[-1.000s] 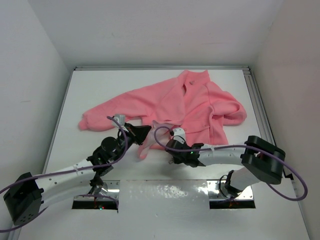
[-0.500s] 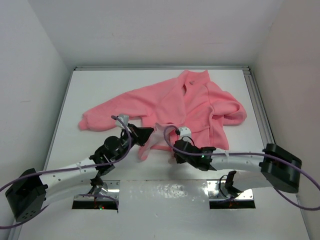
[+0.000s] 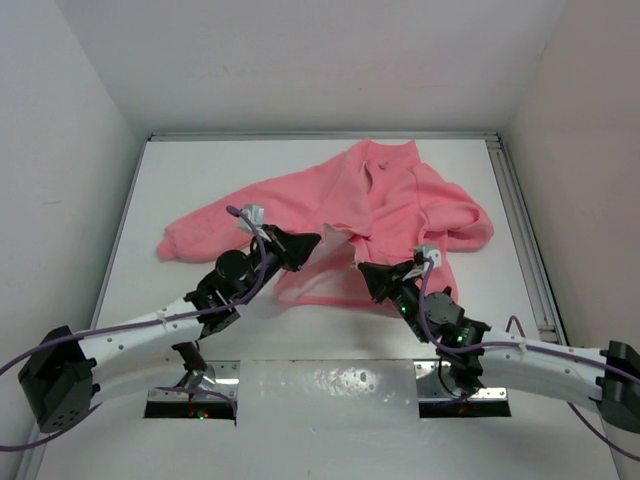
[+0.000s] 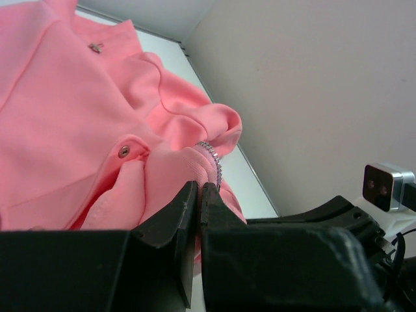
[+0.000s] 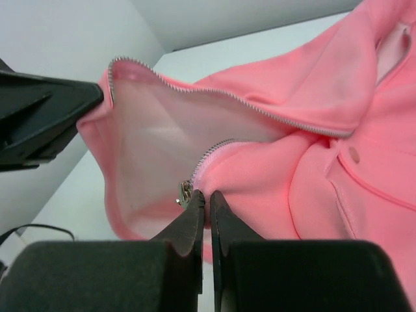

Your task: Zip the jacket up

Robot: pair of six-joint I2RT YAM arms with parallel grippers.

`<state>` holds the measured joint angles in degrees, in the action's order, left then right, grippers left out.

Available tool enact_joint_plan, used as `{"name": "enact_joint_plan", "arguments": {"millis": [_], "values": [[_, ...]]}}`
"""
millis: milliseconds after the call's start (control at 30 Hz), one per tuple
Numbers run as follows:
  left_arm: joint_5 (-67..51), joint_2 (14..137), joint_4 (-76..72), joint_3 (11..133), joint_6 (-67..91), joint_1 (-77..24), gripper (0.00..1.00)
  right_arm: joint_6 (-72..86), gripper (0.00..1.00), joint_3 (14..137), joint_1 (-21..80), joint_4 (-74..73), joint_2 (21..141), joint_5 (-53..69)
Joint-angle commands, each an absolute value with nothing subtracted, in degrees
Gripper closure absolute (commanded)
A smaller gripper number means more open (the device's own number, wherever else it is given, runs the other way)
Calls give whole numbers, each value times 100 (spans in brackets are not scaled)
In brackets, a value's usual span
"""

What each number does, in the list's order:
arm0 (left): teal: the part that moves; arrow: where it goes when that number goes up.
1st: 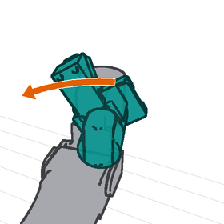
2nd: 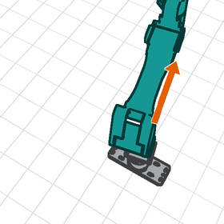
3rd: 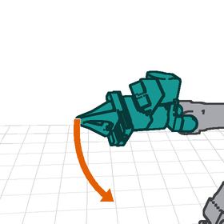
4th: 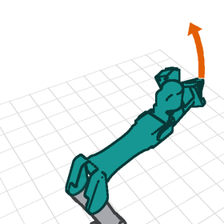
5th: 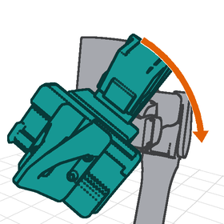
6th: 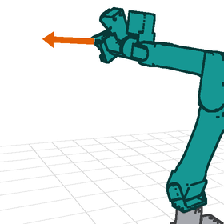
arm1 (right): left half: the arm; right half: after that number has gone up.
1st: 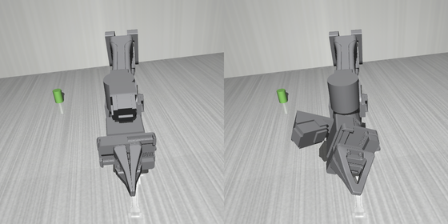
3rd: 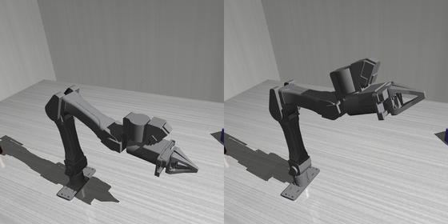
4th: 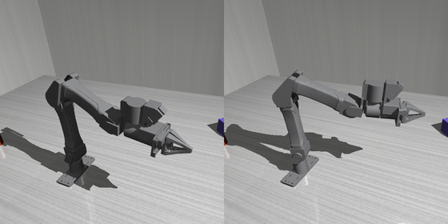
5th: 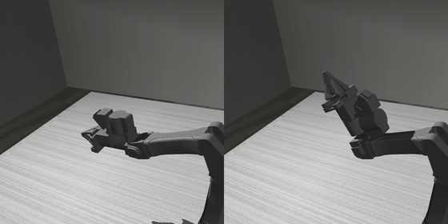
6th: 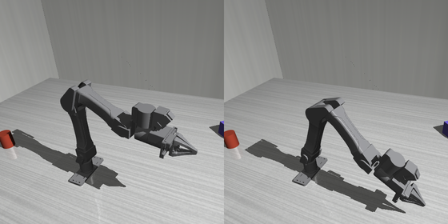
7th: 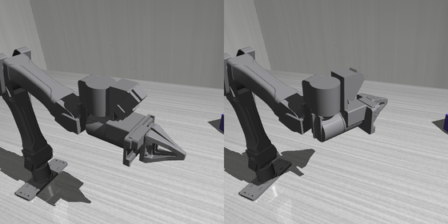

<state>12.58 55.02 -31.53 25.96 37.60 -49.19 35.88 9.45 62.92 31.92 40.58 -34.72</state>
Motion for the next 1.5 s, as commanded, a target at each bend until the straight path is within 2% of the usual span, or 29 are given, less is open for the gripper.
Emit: {"name": "enact_joint_plan", "arguments": {"millis": [0,233,800,1467], "values": [[924,5616,-3690,2725,3728,-4913,100,3006,100,914,6328,4579,4262,-3858],[255,5871,-4412,2523,3331,-4957,100,3155,100,923,6328,5193,4895,-3850],[369,6178,-4579,2320,3375,-4983,100,3788,100,1046,6328,5484,5379,-3463],[255,6662,-4702,2364,3700,-4992,100,3762,100,1011,6328,5528,5238,-3437]]}}
